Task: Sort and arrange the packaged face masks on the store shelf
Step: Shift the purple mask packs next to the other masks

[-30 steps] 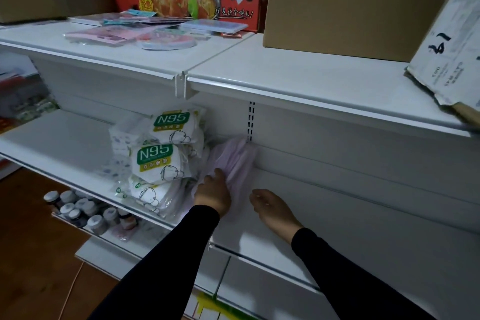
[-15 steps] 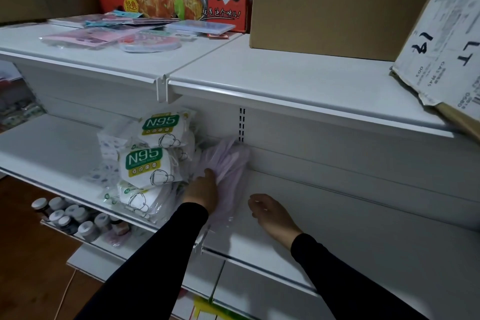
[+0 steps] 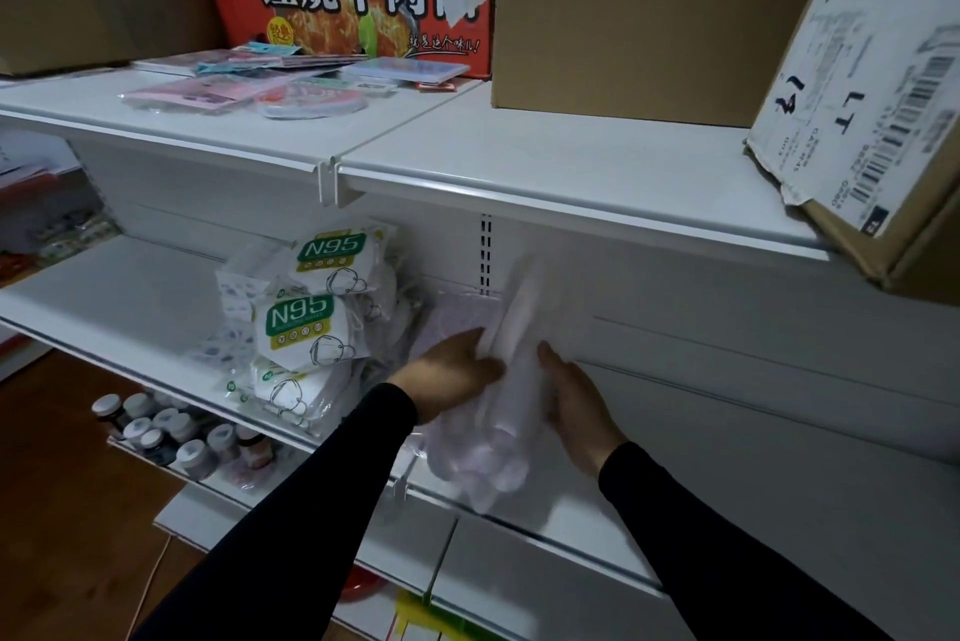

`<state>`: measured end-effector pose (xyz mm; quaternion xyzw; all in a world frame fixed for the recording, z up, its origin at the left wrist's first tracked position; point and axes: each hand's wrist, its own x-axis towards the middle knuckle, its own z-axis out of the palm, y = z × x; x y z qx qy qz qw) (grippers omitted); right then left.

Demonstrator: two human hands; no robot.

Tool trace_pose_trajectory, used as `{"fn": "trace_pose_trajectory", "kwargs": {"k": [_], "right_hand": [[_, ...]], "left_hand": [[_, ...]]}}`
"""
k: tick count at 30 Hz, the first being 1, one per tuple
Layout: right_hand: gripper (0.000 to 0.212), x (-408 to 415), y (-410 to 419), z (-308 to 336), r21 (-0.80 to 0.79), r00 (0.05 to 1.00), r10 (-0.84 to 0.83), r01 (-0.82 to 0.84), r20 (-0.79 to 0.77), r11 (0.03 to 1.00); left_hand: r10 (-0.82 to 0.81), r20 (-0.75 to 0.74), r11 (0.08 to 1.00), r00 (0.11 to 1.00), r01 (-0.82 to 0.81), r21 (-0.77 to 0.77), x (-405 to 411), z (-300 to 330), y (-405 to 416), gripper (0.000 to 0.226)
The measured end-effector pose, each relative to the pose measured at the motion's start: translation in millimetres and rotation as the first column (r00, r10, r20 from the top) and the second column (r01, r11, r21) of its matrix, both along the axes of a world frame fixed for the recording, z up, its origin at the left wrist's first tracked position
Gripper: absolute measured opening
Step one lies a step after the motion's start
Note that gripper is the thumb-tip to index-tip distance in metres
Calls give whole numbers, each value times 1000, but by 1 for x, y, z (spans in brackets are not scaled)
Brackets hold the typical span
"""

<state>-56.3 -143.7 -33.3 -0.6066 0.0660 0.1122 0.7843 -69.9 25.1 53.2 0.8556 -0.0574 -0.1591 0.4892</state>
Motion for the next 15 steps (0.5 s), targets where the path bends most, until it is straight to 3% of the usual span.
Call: {"fn": "trace_pose_trajectory", "kwargs": {"k": [2,5,7,9,11,15], "right_hand": [[44,-6,-14,-3,112,999,0,4,-38,994],[36,-16,-37,-11,98,990,-134,138,-50,985],[35,-22,-53,-19,63,968,-246,249,-55,966],[35,-28,-68,-24,35,949,-305,308,-75,951],[29,-35,-85,-26,37,945,-307,313,-113,949],[16,-59,-141,-17,213,849,-512,528,-131,822]], "left_hand": [[21,-158,976,987,-55,-210,-6,-17,-7,34],[-34,-366,865,930,-156,-477,-11,-35,-28,38],[-132,-332,864,934,-55,-501,-12,-41,-47,44],[-167,-169,956,971,117,-270,-10,-46,-71,55],[-163,5,985,987,162,51,-6,-52,-93,70],[-376,212,880,902,275,388,-10,-42,-133,51]]}}
